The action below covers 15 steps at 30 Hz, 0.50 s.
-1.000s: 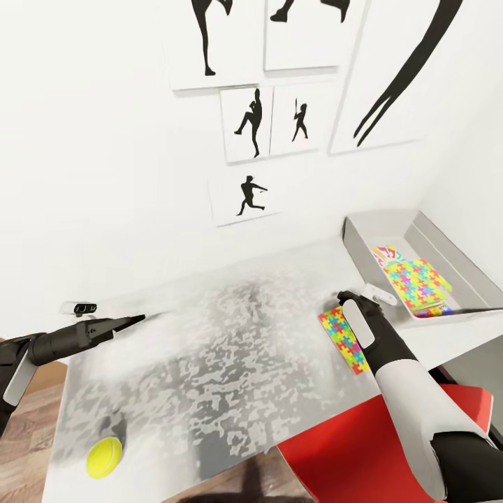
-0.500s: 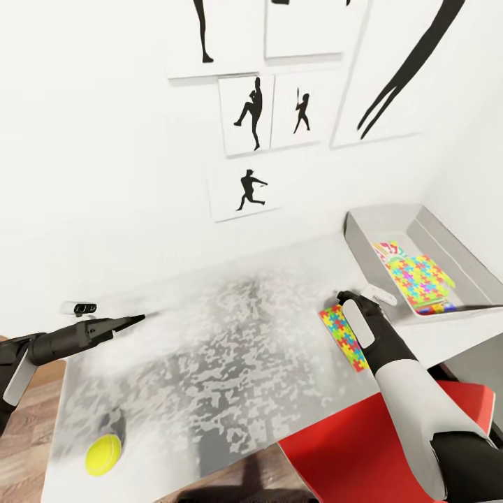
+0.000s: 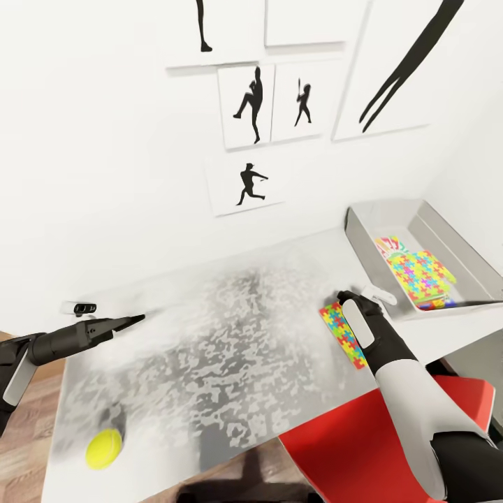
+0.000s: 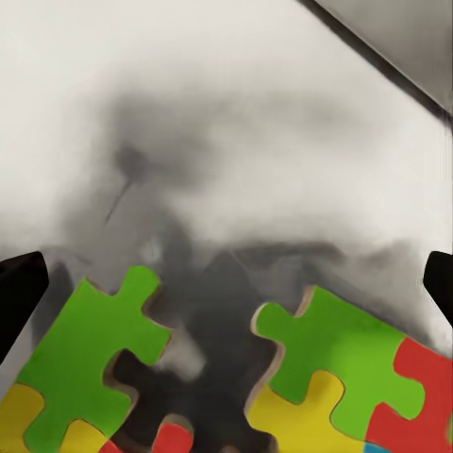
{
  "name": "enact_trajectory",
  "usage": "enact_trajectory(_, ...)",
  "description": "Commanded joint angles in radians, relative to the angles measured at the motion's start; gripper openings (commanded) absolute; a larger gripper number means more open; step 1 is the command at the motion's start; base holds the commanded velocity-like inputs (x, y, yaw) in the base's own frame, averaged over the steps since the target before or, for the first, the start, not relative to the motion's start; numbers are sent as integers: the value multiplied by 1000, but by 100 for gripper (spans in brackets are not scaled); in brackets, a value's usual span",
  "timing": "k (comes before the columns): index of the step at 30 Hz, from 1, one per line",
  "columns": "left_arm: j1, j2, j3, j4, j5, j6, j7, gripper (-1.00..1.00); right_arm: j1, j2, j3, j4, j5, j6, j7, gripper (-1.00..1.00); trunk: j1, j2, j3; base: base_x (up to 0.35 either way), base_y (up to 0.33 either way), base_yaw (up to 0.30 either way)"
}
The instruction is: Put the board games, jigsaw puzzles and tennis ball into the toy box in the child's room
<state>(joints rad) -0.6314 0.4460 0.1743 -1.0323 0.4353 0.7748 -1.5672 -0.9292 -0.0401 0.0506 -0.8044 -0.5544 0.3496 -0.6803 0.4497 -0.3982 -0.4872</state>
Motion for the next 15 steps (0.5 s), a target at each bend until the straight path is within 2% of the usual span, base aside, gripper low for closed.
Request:
enact_trajectory(1, -1, 0, 0, 0, 0, 11, -4, 100, 0, -1, 5, -1, -10, 5, -8, 100, 0, -2, -2, -239, 0, 0)
enact_trajectory(7, -1, 0, 1, 0, 0, 11, -4, 100, 0, -1, 5, -1, -10, 5, -8, 100, 0, -2, -2, -198, 3, 0)
enact_trajectory(11, 0, 0, 1, 0, 0, 11, -4, 100, 0, -1, 5, -1, -10, 5, -8, 100, 0, -2, -2, -166, 93, 0)
enact_trajectory(15, -1, 0, 1, 0, 0, 10, -4, 100, 0, -1, 5, -1, -10, 5, -8, 100, 0, -2, -2, -83, 58, 0)
